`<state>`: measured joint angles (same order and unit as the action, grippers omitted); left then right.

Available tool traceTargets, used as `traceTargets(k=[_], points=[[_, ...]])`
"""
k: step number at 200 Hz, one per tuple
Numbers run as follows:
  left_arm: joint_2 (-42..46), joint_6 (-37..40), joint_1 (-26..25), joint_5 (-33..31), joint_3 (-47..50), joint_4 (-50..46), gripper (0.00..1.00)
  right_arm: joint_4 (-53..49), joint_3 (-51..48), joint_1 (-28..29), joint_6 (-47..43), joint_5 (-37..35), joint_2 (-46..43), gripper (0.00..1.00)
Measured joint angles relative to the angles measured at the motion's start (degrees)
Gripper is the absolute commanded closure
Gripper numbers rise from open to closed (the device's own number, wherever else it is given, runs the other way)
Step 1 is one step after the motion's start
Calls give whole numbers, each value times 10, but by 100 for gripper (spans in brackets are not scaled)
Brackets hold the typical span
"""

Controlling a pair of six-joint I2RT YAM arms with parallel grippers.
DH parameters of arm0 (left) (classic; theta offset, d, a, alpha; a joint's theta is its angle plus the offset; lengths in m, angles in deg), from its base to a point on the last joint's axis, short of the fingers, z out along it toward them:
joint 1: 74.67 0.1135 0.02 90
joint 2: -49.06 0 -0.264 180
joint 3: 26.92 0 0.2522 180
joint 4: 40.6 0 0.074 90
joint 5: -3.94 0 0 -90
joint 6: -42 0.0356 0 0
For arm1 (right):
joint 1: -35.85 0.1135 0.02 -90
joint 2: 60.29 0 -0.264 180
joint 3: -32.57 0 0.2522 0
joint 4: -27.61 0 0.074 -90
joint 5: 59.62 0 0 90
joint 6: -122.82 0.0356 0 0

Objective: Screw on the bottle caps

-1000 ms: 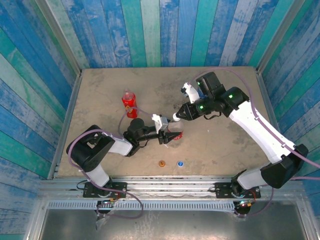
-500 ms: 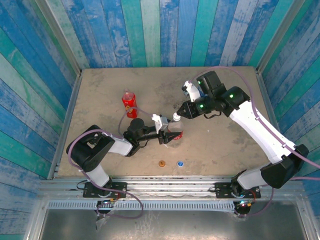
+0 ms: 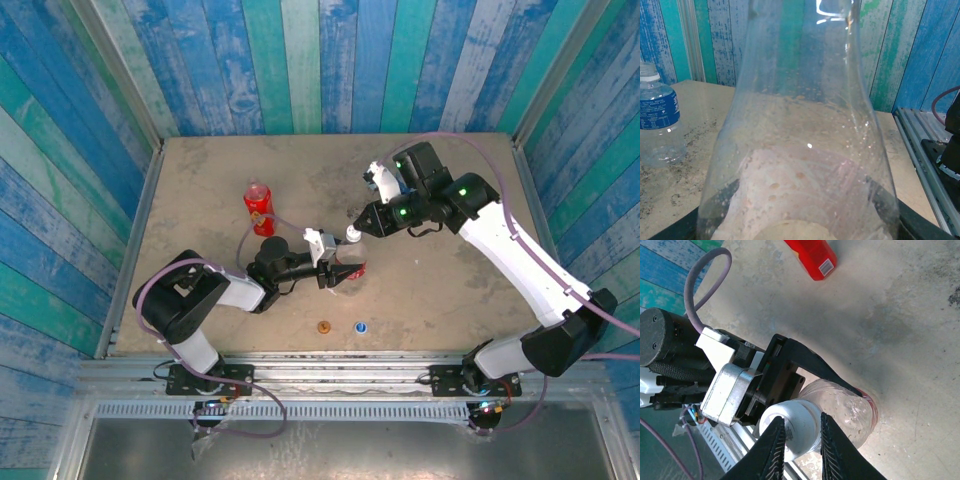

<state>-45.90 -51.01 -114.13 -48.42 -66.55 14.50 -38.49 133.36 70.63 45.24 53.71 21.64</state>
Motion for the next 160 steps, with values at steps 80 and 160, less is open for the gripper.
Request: traceTargets(k=[80, 160], points=[[0, 2, 0, 2, 0, 0, 39, -9, 15, 9, -1, -9, 7, 71], [0, 5, 0, 4, 0, -1, 39, -13, 50, 39, -7, -57, 6, 62]])
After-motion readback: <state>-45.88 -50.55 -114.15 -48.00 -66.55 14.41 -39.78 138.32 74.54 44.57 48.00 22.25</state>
